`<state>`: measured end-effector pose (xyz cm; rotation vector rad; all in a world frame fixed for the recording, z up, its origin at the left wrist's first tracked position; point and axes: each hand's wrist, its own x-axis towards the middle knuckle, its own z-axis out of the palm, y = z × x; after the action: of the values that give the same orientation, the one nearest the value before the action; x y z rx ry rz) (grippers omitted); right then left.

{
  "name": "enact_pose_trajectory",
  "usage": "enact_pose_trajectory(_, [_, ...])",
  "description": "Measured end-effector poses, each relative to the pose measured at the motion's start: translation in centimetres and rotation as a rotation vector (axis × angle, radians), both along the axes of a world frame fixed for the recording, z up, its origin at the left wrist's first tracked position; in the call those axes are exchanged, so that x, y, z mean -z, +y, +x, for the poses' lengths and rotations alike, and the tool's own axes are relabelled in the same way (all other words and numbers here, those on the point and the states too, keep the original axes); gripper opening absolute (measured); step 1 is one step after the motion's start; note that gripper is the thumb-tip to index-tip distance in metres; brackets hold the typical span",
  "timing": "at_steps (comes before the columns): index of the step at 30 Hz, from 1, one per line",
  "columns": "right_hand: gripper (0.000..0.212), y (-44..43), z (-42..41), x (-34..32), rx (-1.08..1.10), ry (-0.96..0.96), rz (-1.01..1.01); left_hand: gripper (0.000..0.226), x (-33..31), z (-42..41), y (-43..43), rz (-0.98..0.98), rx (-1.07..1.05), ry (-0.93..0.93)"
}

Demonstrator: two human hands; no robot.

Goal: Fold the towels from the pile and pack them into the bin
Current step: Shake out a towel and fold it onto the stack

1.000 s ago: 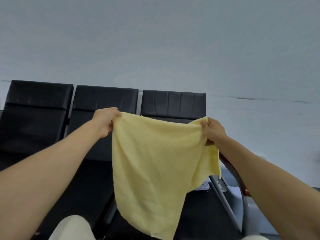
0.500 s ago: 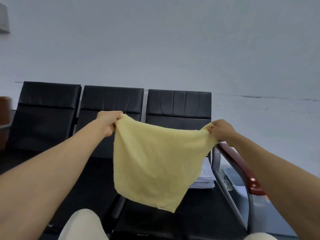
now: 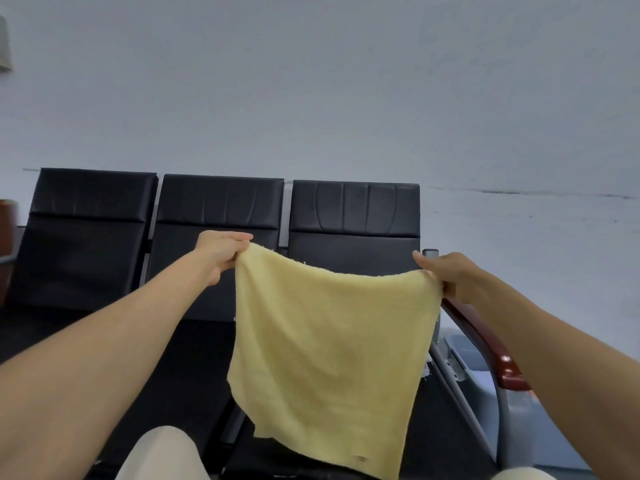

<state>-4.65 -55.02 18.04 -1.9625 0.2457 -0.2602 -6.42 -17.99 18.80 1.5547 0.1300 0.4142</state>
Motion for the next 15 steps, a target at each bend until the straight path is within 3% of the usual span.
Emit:
enact_pose_trajectory(3, [0.023, -0.1, -0.2, 0.5, -0.088, 0.008, 0.074, 0.026, 0.3, 0.4, 0.0, 0.048, -0.068, -0.003])
enact_pose_trajectory(9, [0.017, 0.0, -0.6, 0.7, -0.05, 0.13, -0.132, 0.03, 0.1, 0.6, 0.1, 0.034, -0.125, -0.017])
enact_pose_trajectory(12, [0.009, 0.0, -0.2, 1.1, -0.008, 0.088, 0.004, 0.031, 0.3, 0.9, -0.1, 0.058, -0.157, -0.031])
enact_pose_trajectory(15, [0.026, -0.1, 0.5, 1.3, 0.031, -0.005, 0.24, 0.03, 0.5, 1.3, -0.1, 0.104, -0.194, -0.023])
